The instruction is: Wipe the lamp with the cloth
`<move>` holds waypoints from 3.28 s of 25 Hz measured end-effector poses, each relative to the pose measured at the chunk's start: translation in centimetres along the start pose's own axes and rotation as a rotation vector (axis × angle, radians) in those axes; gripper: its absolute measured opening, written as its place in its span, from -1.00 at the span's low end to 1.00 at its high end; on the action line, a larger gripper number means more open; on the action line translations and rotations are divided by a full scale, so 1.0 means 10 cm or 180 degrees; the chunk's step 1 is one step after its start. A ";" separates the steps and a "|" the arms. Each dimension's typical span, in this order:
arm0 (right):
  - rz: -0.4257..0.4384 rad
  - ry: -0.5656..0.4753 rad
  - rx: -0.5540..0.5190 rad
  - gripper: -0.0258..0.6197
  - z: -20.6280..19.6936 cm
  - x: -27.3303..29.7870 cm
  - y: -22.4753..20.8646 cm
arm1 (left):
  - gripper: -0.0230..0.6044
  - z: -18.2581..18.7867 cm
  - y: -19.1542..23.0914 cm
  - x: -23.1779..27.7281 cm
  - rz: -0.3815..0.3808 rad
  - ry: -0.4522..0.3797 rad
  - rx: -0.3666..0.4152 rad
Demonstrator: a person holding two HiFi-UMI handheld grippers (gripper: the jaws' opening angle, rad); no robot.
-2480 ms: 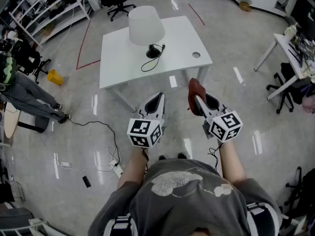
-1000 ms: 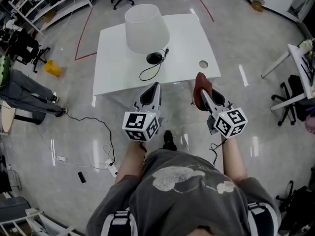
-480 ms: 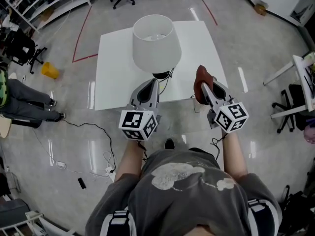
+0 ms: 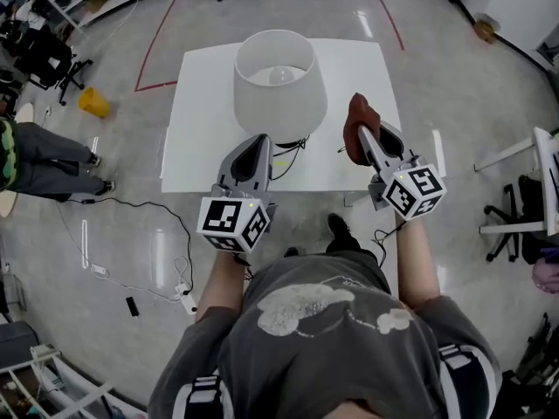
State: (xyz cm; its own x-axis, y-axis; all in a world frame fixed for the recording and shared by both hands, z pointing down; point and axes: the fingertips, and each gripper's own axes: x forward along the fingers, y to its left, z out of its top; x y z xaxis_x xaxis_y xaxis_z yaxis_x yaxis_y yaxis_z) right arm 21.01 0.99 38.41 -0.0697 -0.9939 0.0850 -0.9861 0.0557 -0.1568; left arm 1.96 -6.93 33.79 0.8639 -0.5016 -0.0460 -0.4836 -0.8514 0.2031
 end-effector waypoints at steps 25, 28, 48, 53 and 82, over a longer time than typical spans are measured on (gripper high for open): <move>0.2369 -0.0113 -0.0695 -0.65 1.20 2.15 -0.19 | -0.90 0.66 0.12 0.44 0.1788 -0.0405 0.0453; 0.2692 -0.0076 -0.0877 -0.65 1.18 2.26 0.04 | -0.90 0.64 0.13 0.42 0.1913 -0.0380 0.0426; 0.2776 0.0681 -0.0811 -0.65 0.15 2.49 -0.23 | -0.90 0.12 0.21 0.34 0.2241 -0.0202 0.0095; 0.2599 0.0898 -0.0738 -0.65 -0.17 2.42 -0.43 | -0.90 -0.10 0.21 0.31 0.2253 -0.0107 -0.0004; 0.1799 0.0221 -0.0311 -0.65 0.56 1.42 -0.10 | -0.90 0.28 0.27 0.23 0.1284 -0.0242 0.0134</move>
State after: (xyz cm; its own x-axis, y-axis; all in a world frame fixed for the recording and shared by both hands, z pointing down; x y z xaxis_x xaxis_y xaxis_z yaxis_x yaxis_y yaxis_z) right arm 21.85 -13.75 34.22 -0.5962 -0.7989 0.0792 -0.8019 0.5881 -0.1052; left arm 2.26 -10.83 31.53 0.5918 -0.8049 -0.0434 -0.7879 -0.5890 0.1794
